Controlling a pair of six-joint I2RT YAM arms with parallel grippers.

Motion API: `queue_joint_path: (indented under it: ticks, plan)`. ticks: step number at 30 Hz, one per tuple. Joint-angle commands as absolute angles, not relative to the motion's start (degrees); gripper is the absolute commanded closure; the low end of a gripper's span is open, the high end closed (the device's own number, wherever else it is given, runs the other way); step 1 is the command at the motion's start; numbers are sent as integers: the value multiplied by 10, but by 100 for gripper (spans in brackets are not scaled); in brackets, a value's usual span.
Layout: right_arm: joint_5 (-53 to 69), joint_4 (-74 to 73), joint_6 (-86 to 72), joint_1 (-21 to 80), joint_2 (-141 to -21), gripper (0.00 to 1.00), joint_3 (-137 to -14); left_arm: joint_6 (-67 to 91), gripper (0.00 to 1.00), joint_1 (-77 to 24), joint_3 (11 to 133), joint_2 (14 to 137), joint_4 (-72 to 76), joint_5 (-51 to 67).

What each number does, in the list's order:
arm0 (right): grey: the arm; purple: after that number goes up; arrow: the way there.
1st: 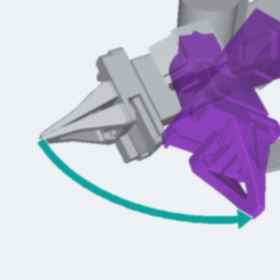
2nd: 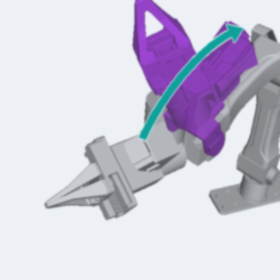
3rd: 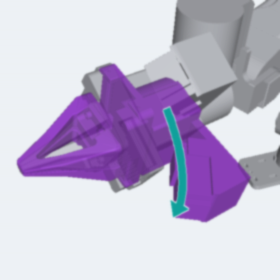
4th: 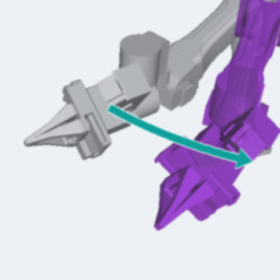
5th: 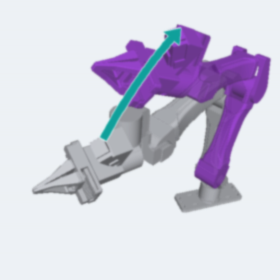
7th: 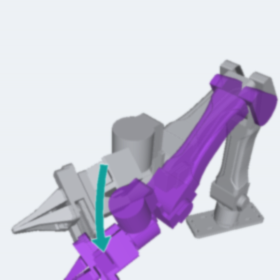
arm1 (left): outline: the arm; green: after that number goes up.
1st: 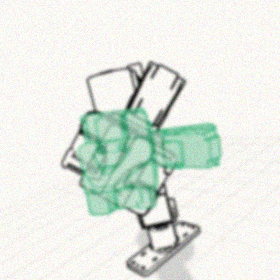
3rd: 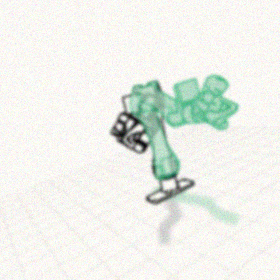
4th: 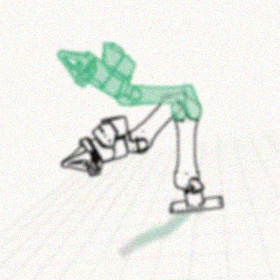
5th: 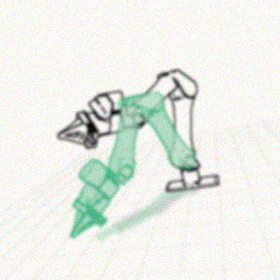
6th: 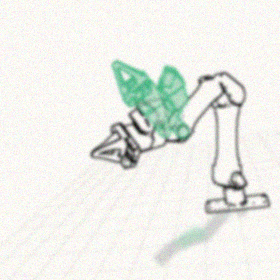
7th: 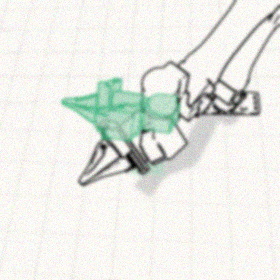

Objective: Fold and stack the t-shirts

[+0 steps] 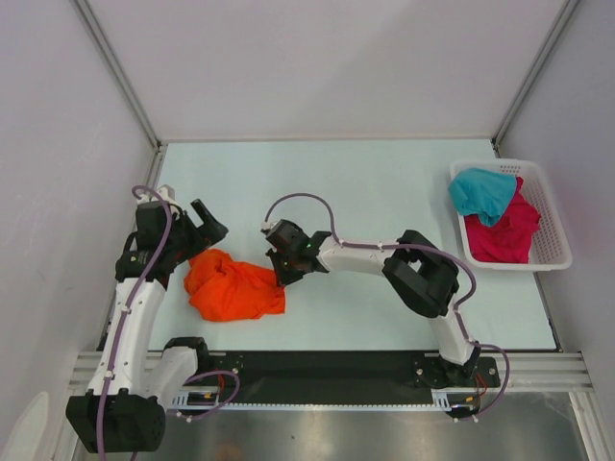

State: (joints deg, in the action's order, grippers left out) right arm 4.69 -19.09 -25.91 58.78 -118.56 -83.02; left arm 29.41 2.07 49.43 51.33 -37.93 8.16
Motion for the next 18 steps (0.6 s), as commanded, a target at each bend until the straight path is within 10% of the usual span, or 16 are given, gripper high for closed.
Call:
queue_joint_path:
  ticks: [1, 18]
  plan:
    - [30, -190, -230, 531, -1179, 100, -859, 278, 0, 25, 490, 506, -363, 92]
    - [-261, -343, -136, 508, -955, 100, -1021, 288, 0, 25, 456, 524, -321, 136]
